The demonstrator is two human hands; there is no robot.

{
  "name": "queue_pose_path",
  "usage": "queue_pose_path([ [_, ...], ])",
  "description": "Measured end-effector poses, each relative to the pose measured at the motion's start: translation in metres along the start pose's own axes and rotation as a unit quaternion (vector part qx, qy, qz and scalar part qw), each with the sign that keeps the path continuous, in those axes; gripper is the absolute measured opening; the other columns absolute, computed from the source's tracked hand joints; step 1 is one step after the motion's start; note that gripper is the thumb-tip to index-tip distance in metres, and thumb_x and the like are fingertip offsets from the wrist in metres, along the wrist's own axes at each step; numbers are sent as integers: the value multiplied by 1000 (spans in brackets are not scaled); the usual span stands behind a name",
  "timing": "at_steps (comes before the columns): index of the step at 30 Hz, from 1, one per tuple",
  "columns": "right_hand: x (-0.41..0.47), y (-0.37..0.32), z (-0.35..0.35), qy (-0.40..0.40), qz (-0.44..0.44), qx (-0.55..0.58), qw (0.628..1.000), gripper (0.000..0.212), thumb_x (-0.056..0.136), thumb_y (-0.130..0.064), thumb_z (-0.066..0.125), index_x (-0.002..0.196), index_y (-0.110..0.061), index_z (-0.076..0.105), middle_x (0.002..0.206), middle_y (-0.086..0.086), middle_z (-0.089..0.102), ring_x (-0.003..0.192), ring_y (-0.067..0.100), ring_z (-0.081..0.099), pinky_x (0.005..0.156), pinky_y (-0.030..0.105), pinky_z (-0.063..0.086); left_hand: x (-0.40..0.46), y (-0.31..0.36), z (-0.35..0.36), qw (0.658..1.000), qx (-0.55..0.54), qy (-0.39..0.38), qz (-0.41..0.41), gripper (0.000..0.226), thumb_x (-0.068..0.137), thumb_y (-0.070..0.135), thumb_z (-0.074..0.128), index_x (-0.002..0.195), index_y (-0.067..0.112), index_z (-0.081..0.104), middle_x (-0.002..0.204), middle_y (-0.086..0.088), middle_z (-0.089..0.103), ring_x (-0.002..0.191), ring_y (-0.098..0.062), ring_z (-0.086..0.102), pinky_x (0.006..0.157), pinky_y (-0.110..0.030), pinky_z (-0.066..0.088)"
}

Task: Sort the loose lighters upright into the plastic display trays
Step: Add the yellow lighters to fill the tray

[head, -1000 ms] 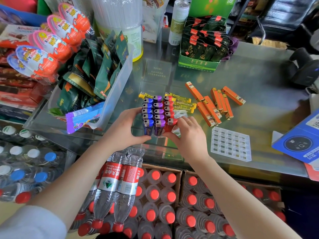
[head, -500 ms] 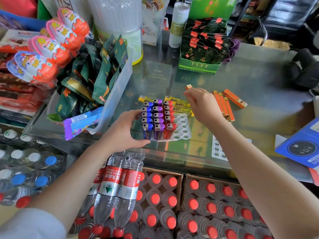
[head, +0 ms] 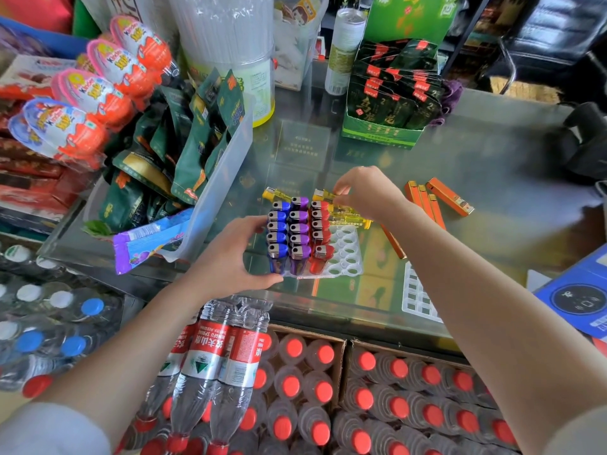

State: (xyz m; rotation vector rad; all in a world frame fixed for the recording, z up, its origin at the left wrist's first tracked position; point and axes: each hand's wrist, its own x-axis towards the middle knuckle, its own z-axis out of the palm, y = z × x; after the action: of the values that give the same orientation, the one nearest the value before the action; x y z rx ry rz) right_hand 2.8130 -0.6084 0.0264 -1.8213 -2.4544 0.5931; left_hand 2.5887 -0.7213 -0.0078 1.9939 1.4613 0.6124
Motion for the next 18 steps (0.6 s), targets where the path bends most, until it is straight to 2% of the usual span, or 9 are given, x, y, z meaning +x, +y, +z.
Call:
queue_pose_path([
  [2,1,0,0,-2,3,-23,1000,22,88,-25,58,105,-14,64,111,7,66,95,24,62,85,40,53,0,-1,0,1000,-1,-3,2,77,59,36,80,125,24,41,110,20,43,102,6,37,84,-14,30],
  [5,-7,1,1,45,8,-18,999,19,89,-23,56,105,-13,54,105,10,63,80,26,59,66,33,49,0,-2,1,1000,-6,-4,-1,77,59,39,79,125,25,41,111,20,43,103,6,37,83,-12,29],
  [8,-23,3,-2,144,-1,104,984,13,87,-19,57,94,-13,49,84,0,60,59,9,48,51,23,39,-1,-2,1,1000,-7,0,-3,77,60,33,80,125,24,41,112,19,43,103,7,37,82,-11,29],
  [10,-38,0,-1,181,9,210,961,16,86,-18,60,93,-18,46,78,-11,53,59,-1,43,52,11,36,-1,-2,2,1000,-6,1,-3,78,60,31,81,126,23,40,113,19,43,103,8,36,82,-12,28],
  [11,-44,-2,1,182,15,256,949,18,85,-18,61,97,-19,47,79,-12,53,61,-1,46,55,9,37,0,-2,2,1000,-6,2,-3,78,60,31,81,126,23,41,114,18,43,103,7,36,83,-14,30],
  [14,-61,-8,13,134,32,387,912,25,85,-16,62,109,-18,54,76,-5,60,59,6,54,61,20,50,0,-3,2,1000,-8,2,-1,80,56,41,78,126,24,42,114,18,44,104,4,38,88,-22,31],
  [16,-66,-11,21,99,33,425,899,21,84,-13,63,104,-15,56,70,-1,61,54,9,56,61,29,54,-1,-3,3,1000,-9,3,1,81,54,51,71,125,26,41,114,19,44,105,4,39,88,-23,31],
  [18,-67,-13,29,98,40,436,894,18,83,-12,65,98,-11,56,67,0,63,55,16,62,65,38,57,-1,-4,3,1000,-12,5,0,81,53,54,67,125,28,41,115,19,45,106,4,39,88,-23,31],
])
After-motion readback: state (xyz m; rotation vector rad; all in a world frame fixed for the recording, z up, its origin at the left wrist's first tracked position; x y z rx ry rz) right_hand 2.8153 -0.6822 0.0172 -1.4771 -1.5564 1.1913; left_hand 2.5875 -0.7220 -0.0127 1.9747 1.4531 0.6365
